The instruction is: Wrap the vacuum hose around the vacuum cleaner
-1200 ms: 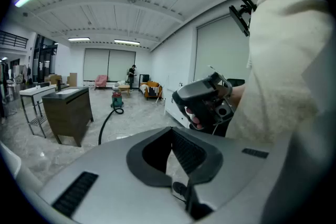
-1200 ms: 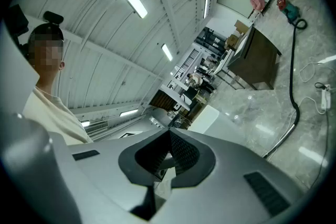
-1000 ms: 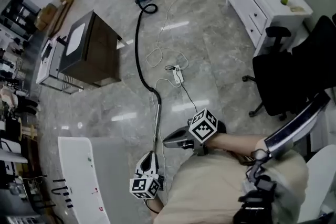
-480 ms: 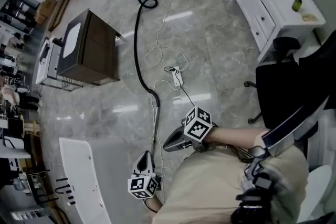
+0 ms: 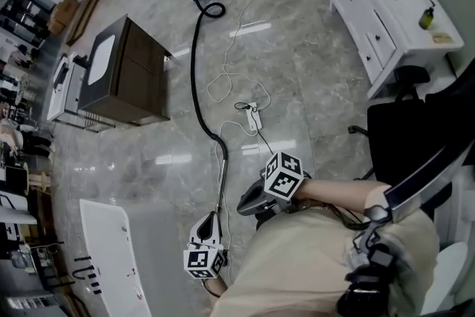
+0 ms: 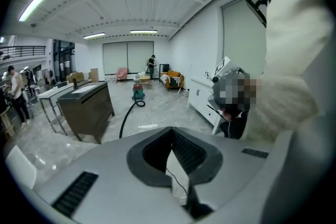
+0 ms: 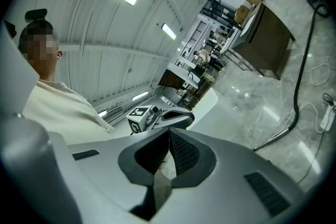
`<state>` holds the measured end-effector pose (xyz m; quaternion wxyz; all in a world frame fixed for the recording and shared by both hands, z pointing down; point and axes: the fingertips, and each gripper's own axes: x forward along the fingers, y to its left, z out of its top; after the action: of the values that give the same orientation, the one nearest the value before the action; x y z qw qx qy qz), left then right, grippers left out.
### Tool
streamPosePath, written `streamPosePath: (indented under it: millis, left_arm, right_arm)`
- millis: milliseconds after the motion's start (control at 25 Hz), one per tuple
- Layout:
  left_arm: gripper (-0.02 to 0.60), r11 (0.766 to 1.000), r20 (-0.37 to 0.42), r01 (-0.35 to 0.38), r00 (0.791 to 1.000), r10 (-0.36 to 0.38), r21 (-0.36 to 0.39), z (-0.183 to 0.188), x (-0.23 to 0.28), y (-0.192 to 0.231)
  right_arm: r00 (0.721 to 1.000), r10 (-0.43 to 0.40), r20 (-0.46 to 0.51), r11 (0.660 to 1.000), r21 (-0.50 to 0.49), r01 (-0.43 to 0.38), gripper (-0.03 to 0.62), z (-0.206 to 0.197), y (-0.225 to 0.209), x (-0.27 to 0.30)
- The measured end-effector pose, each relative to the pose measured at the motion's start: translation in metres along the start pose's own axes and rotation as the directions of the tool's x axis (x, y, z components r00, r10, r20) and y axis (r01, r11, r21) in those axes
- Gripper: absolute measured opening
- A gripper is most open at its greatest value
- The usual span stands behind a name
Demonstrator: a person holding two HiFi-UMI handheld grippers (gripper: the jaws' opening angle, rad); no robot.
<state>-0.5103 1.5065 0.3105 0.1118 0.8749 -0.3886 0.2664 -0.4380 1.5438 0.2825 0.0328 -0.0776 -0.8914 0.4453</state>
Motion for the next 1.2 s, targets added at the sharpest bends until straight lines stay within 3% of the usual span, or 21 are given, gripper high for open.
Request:
streamPosePath:
  millis: [120, 240, 360, 480, 640, 800, 1000, 1200]
  left_arm:
    - [0.004, 0.992, -0.037, 0.088, 0.996, -0.085, 0.09, 0.001, 0.028, 0.021]
    - [0.005, 0.982, -0.085, 0.097, 0.993, -0.084, 0.165, 0.005, 0.04, 0.081]
    - [0.005, 0.991, -0.139, 0.066, 0.989, -0.051, 0.112, -0.023, 0.034, 0.142]
    - [0.003, 0.997, -0.221, 0.033, 0.975, -0.019, 0.063, -0.077, 0.037, 0.206]
    - [0.005, 0.998, -0.357, 0.001, 0.934, 0.02, 0.057, -0.16, 0.043, 0.279]
    - [0.003, 0.999, -0.448, -0.039, 0.892, 0.049, 0.032, -0.212, 0.056, 0.313]
    - [0.005, 0.994, -0.518, -0.084, 0.854, 0.037, -0.068, -0.245, 0.09, 0.315]
    - [0.005, 0.978, -0.64, -0.144, 0.768, 0.012, -0.155, -0.281, 0.131, 0.303]
  right_arm:
    - [0.994, -0.086, 0.068, 0.996, 0.0, 0.086, 0.005, 0.02, -0.022, -0.003]
    - [0.978, -0.154, 0.14, 0.988, 0.028, 0.151, 0.005, 0.069, -0.044, 0.01]
    - [0.972, -0.187, 0.139, 0.981, 0.071, 0.179, 0.005, 0.107, -0.059, 0.035]
    - [0.963, -0.234, 0.133, 0.968, 0.124, 0.219, 0.005, 0.133, -0.084, 0.063]
    - [0.956, -0.268, 0.117, 0.956, 0.158, 0.248, 0.005, 0.162, -0.113, 0.106]
    - [0.967, -0.249, 0.059, 0.951, 0.201, 0.233, 0.005, 0.175, -0.137, 0.13]
    - [0.981, -0.194, -0.005, 0.951, 0.245, 0.19, 0.005, 0.177, -0.173, 0.141]
    - [0.993, -0.111, -0.034, 0.936, 0.332, 0.116, 0.005, 0.177, -0.217, 0.127]
